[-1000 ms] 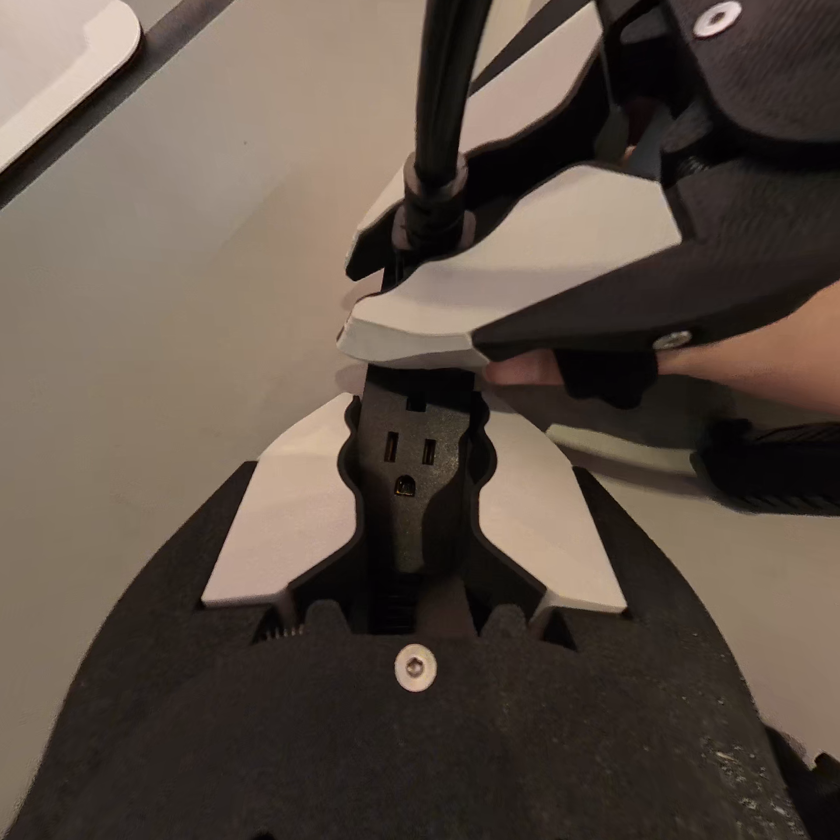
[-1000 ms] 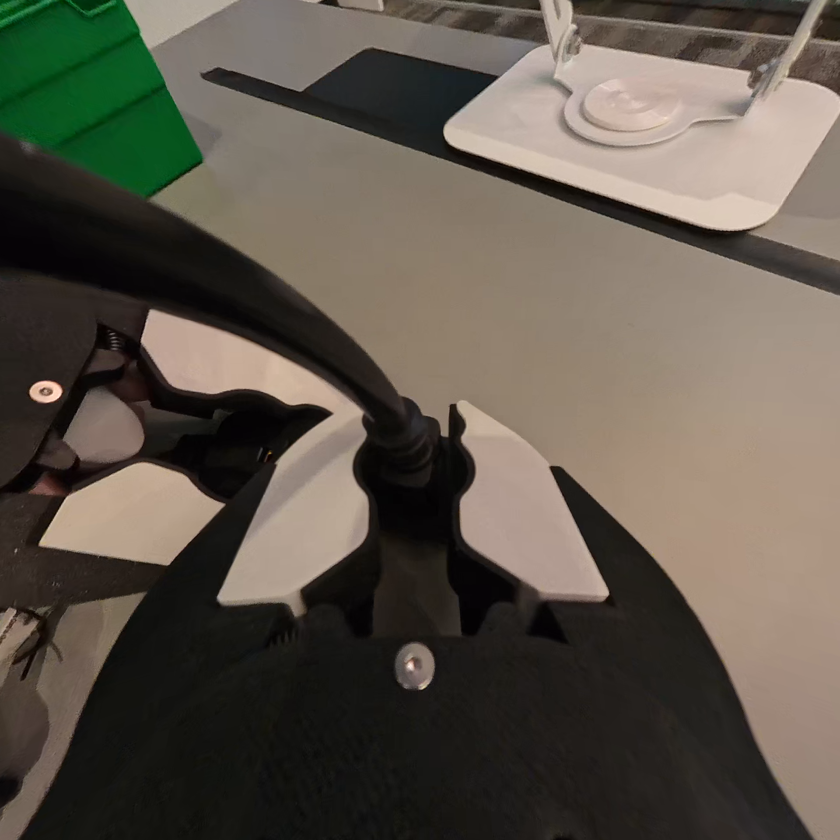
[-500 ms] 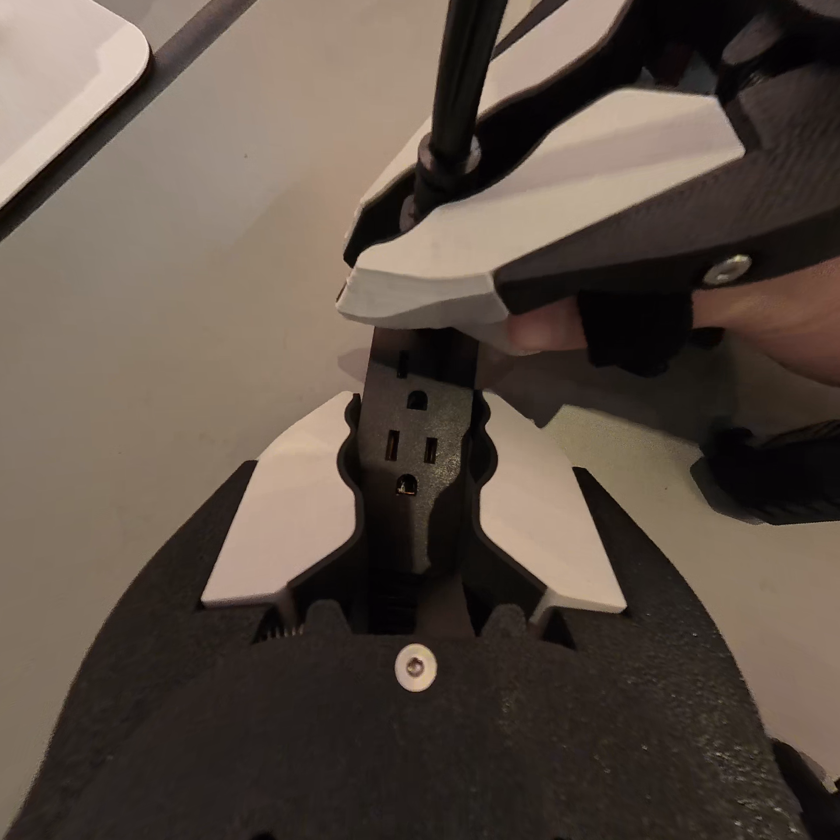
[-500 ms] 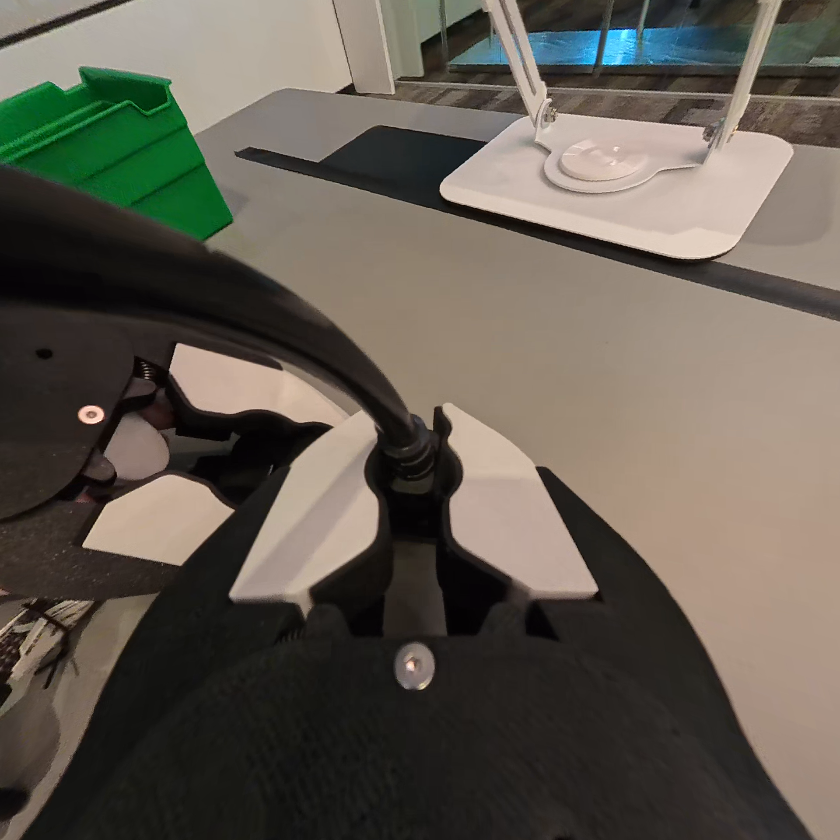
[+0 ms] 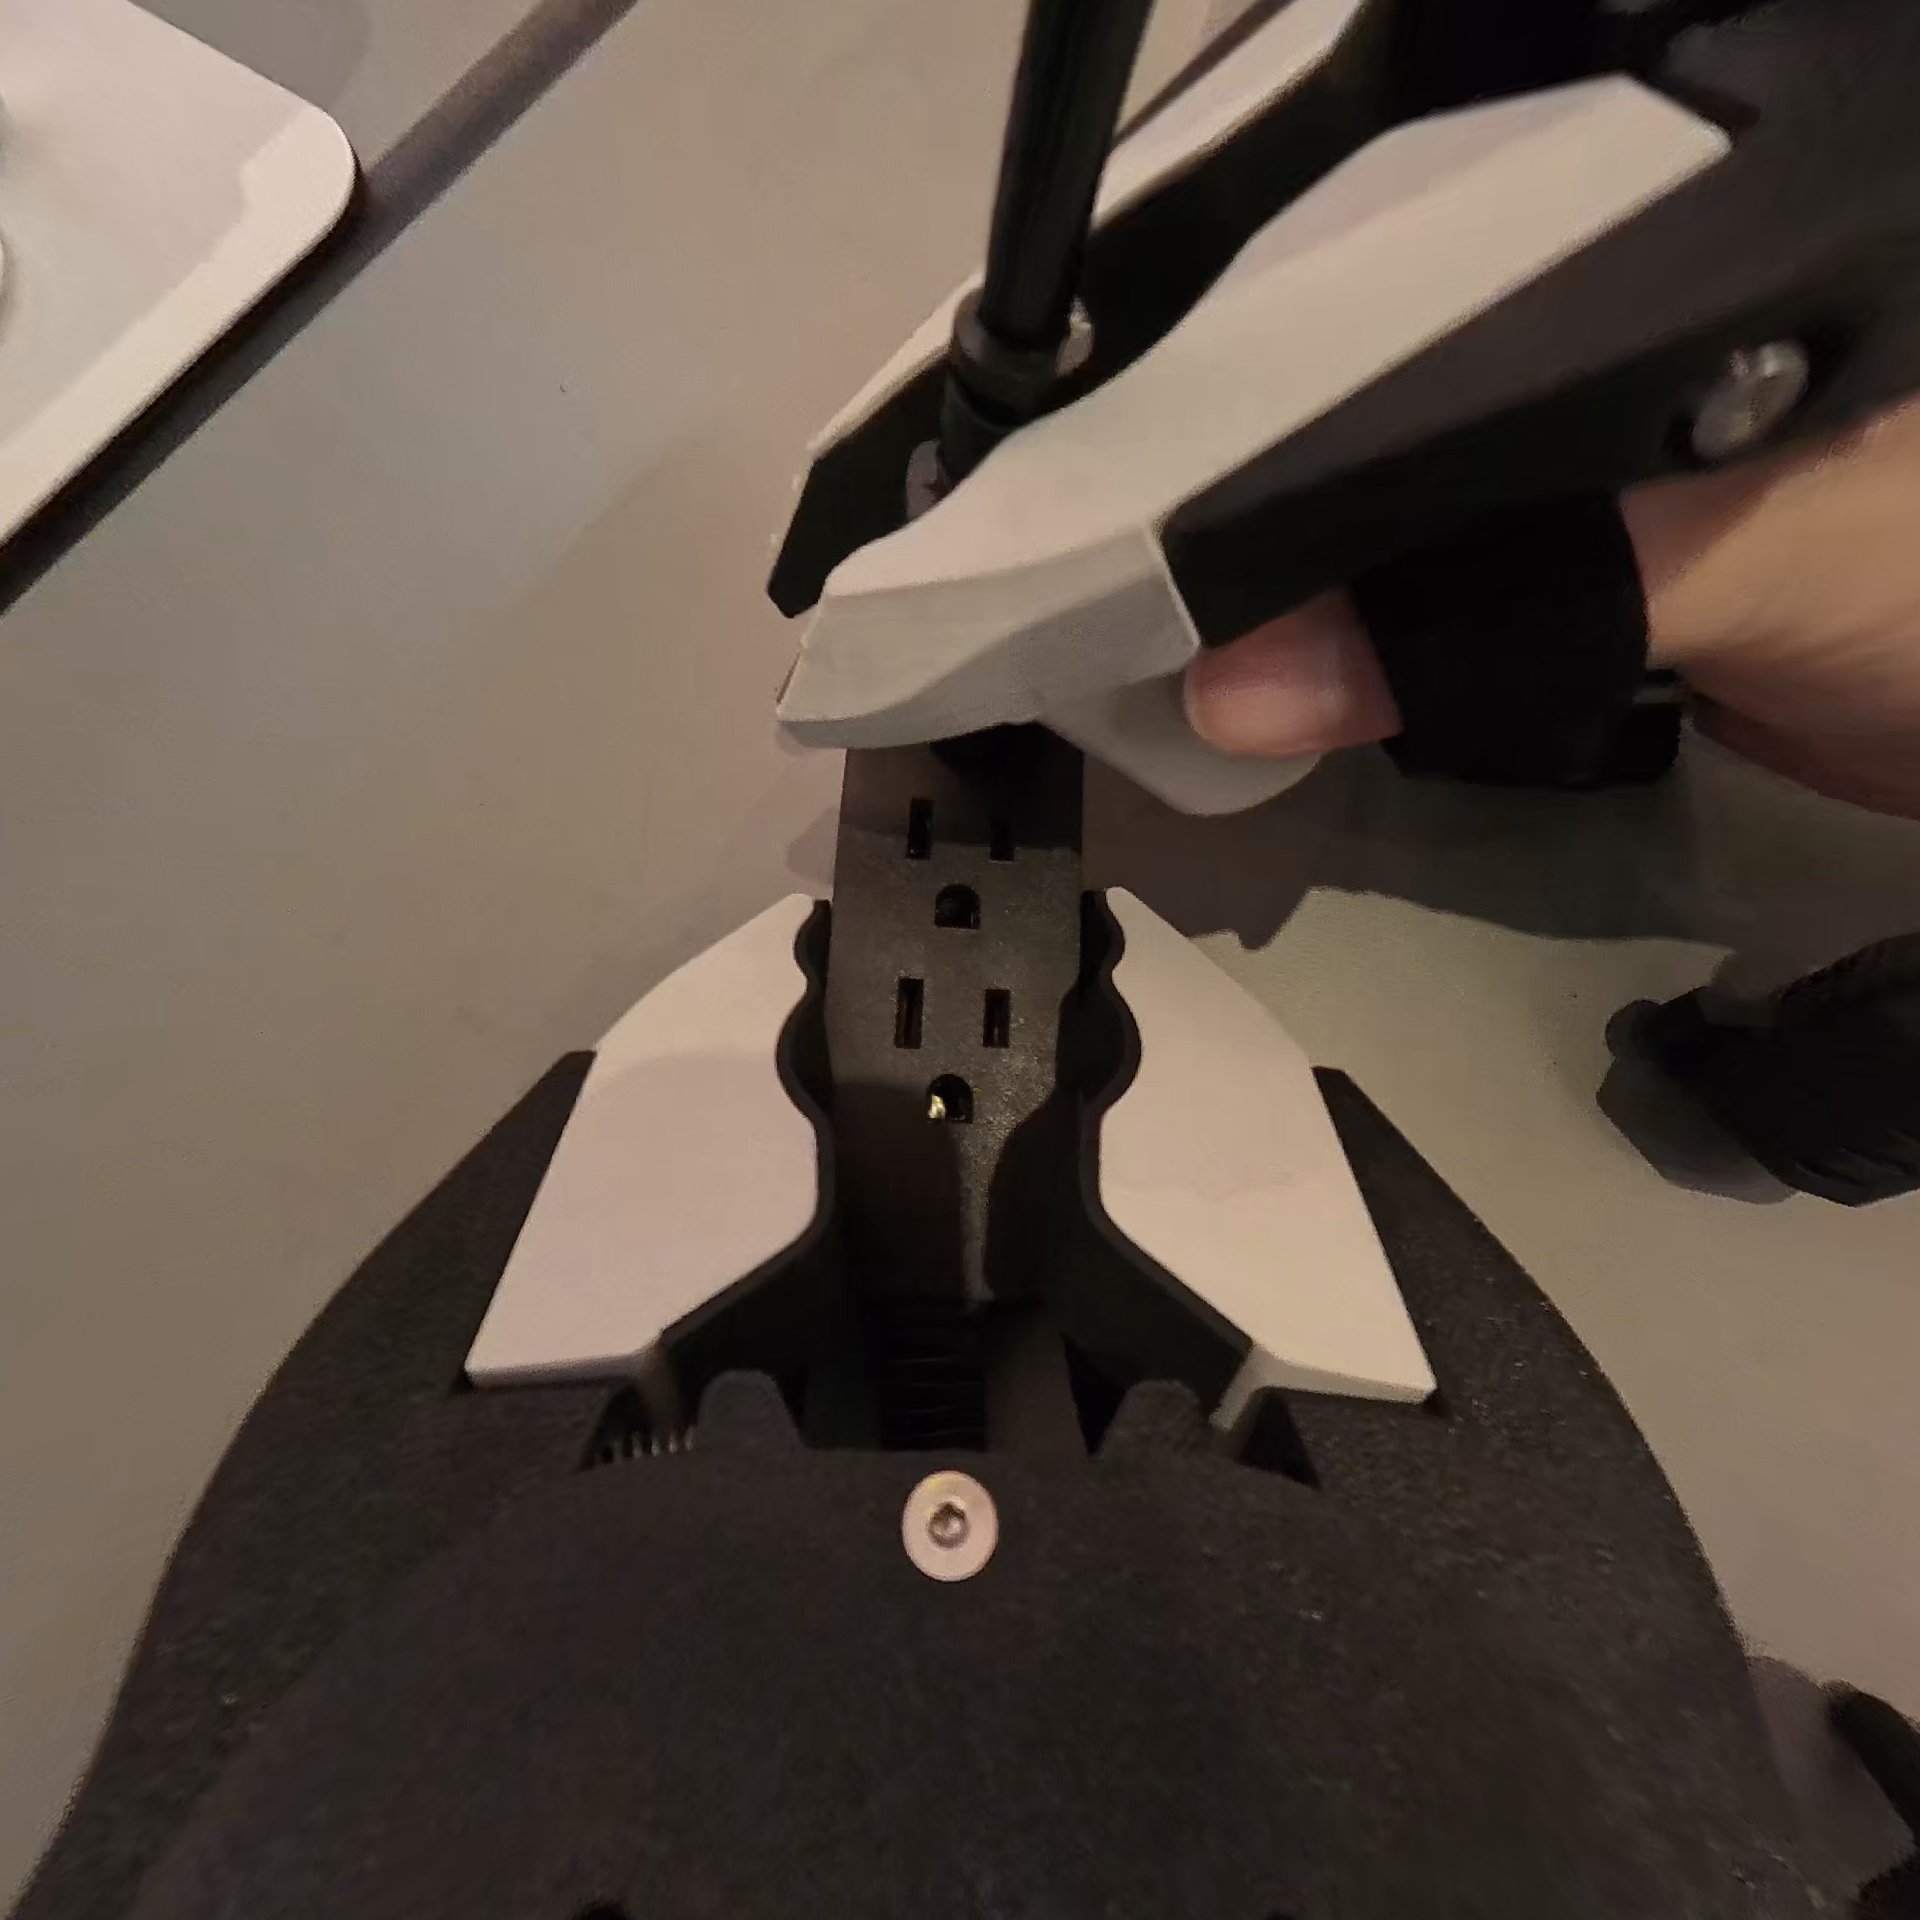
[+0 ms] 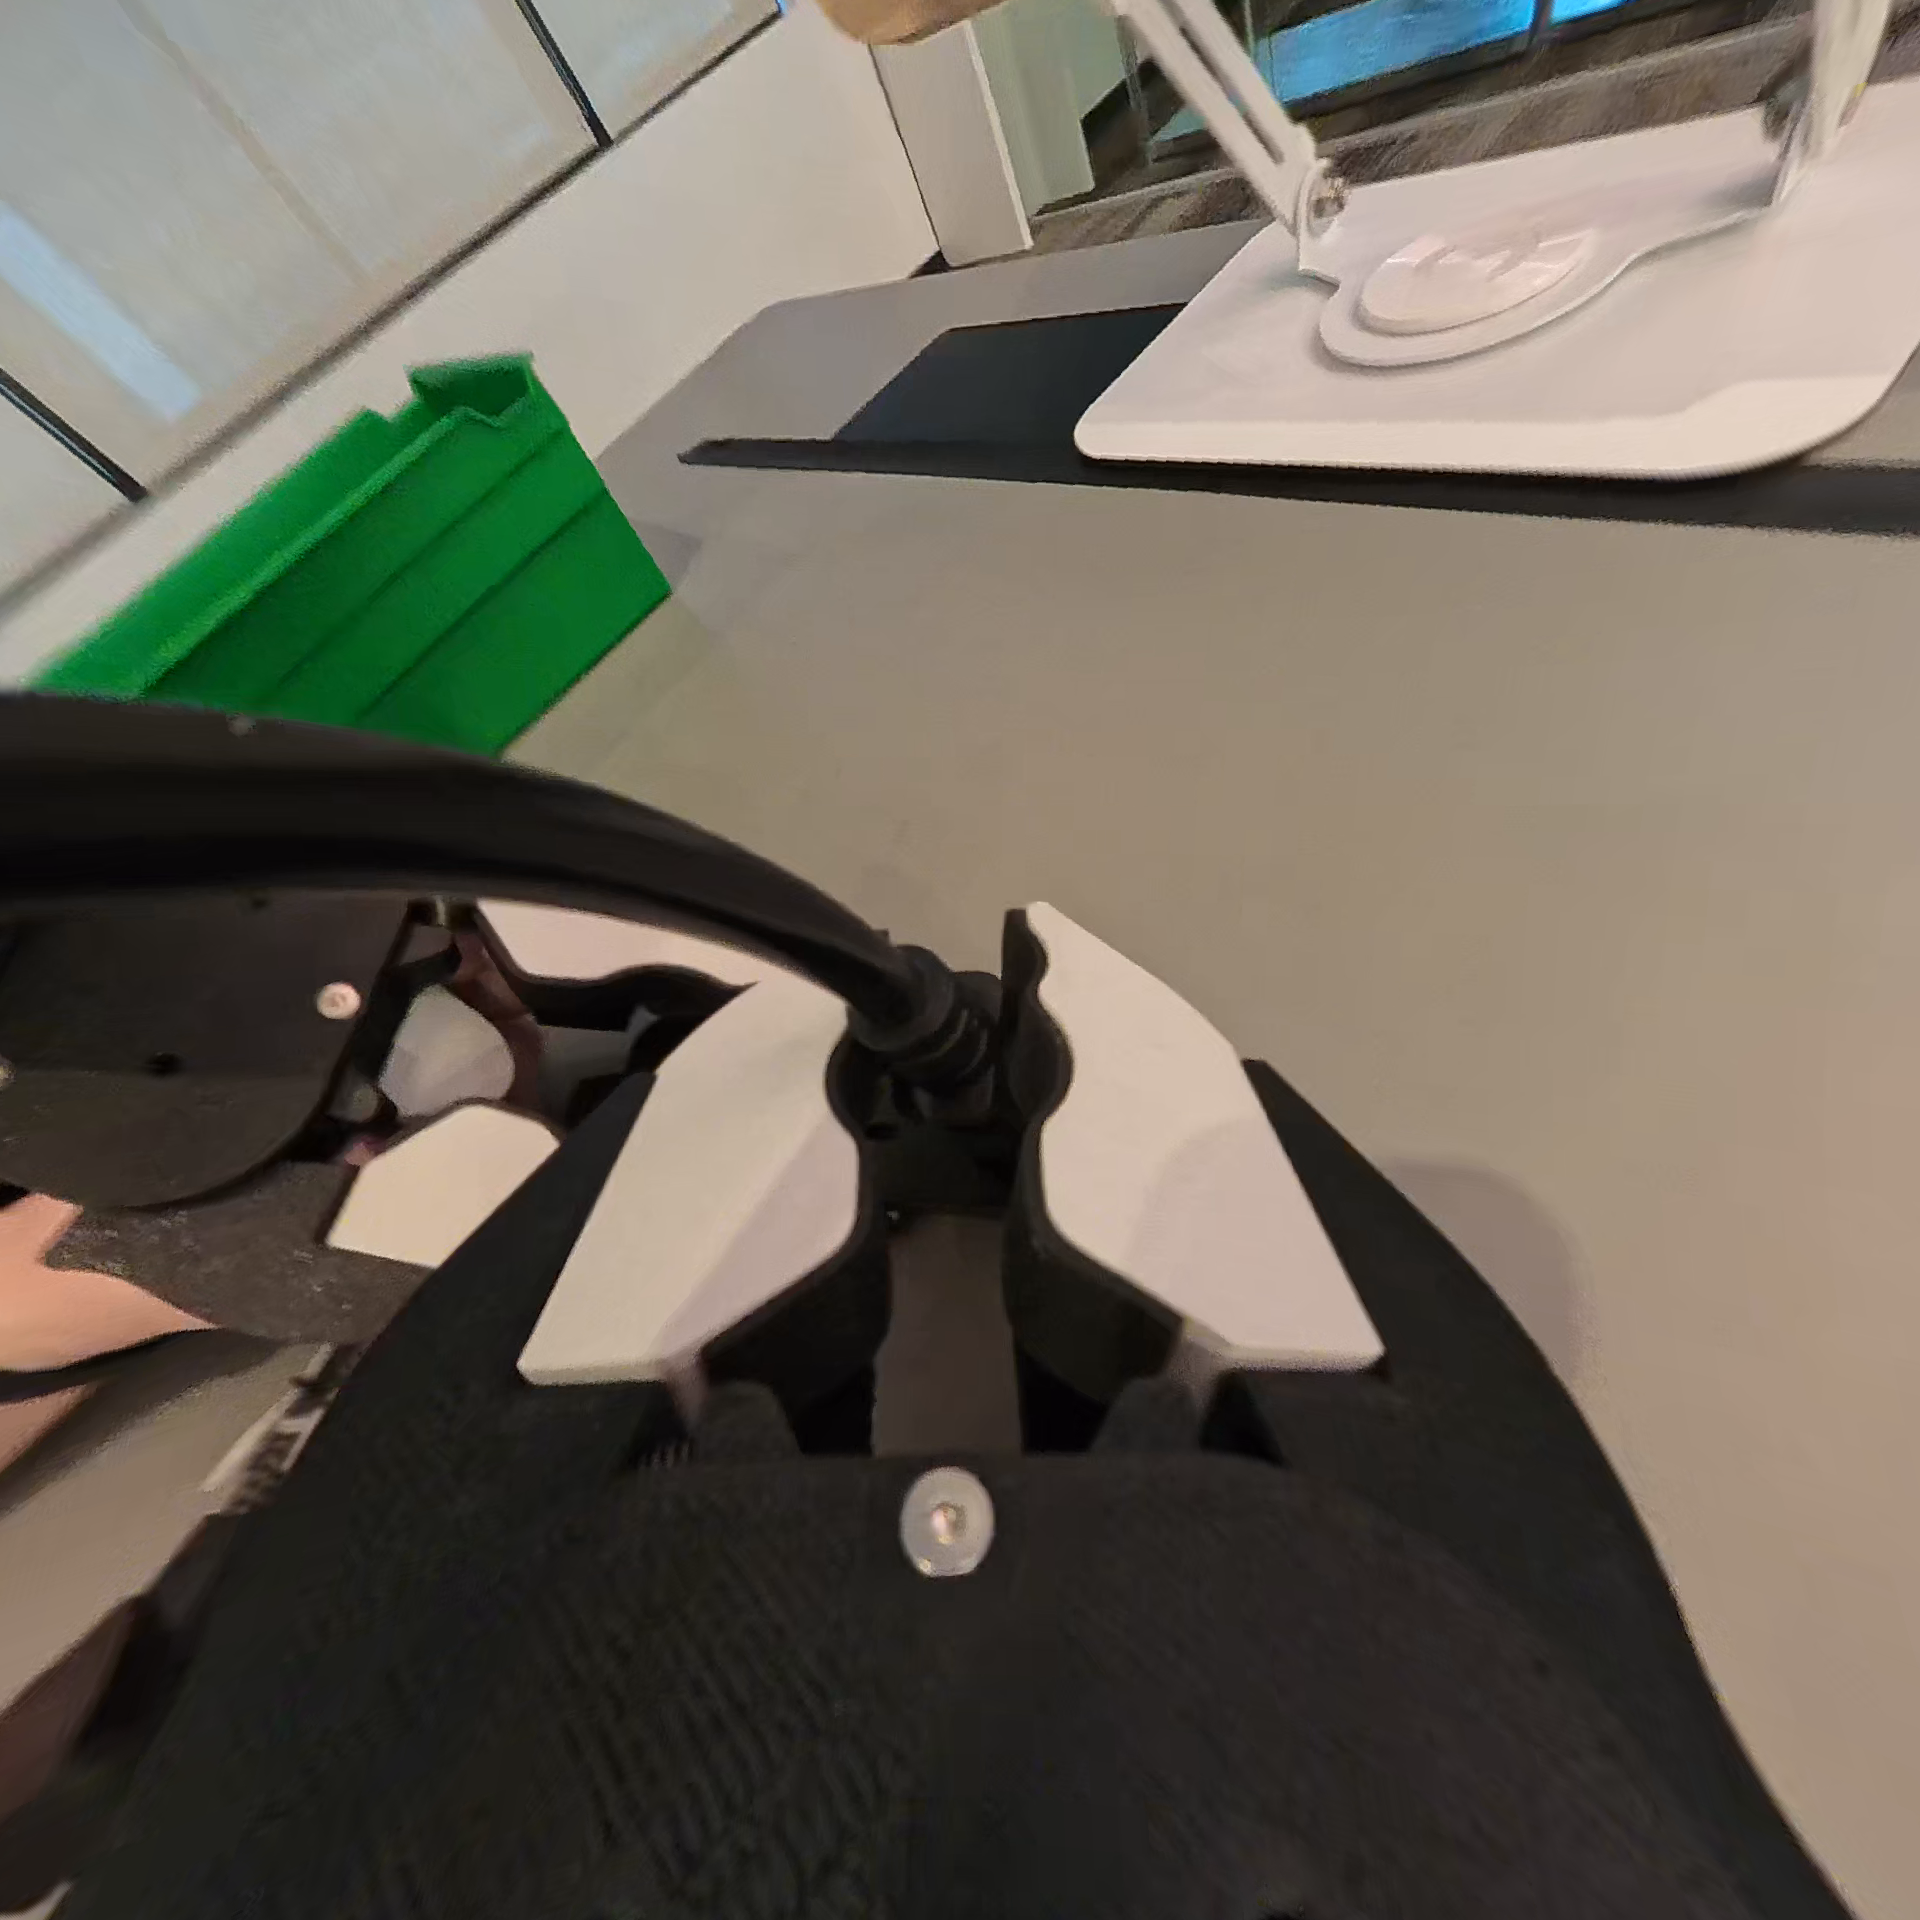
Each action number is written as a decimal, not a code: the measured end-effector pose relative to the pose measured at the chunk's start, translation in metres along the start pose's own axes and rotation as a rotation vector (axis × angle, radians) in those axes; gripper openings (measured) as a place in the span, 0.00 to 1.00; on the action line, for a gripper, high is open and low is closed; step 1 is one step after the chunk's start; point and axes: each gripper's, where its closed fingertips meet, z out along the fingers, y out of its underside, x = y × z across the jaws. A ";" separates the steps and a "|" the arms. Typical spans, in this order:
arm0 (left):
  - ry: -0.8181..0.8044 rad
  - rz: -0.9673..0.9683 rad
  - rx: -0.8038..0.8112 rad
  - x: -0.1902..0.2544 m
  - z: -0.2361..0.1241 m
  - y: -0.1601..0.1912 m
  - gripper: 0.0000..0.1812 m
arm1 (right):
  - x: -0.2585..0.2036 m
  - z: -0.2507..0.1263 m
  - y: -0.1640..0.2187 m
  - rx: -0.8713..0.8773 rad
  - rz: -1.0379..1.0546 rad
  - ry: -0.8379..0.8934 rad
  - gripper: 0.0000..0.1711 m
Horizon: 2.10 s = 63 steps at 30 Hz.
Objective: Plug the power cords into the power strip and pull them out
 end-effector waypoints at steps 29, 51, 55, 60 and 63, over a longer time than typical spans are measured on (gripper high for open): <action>0.531 -0.440 -0.239 -0.008 -0.044 0.028 0.19 | 0.058 -0.057 0.000 -0.108 -0.527 0.370 0.20; -0.351 0.284 0.019 -0.022 -0.142 -0.077 0.19 | -0.094 -0.094 -0.066 -0.223 -0.824 0.415 0.23; -0.308 0.304 0.063 -0.008 -0.141 -0.084 0.17 | -0.092 -0.095 -0.062 -0.205 -0.674 0.392 0.17; -0.306 0.366 0.063 0.011 -0.133 -0.088 0.17 | -0.093 -0.091 -0.064 -0.122 -0.517 0.316 0.16; -0.285 0.368 0.044 0.011 -0.124 -0.082 0.18 | -0.086 -0.088 -0.056 -0.088 -0.503 0.310 0.16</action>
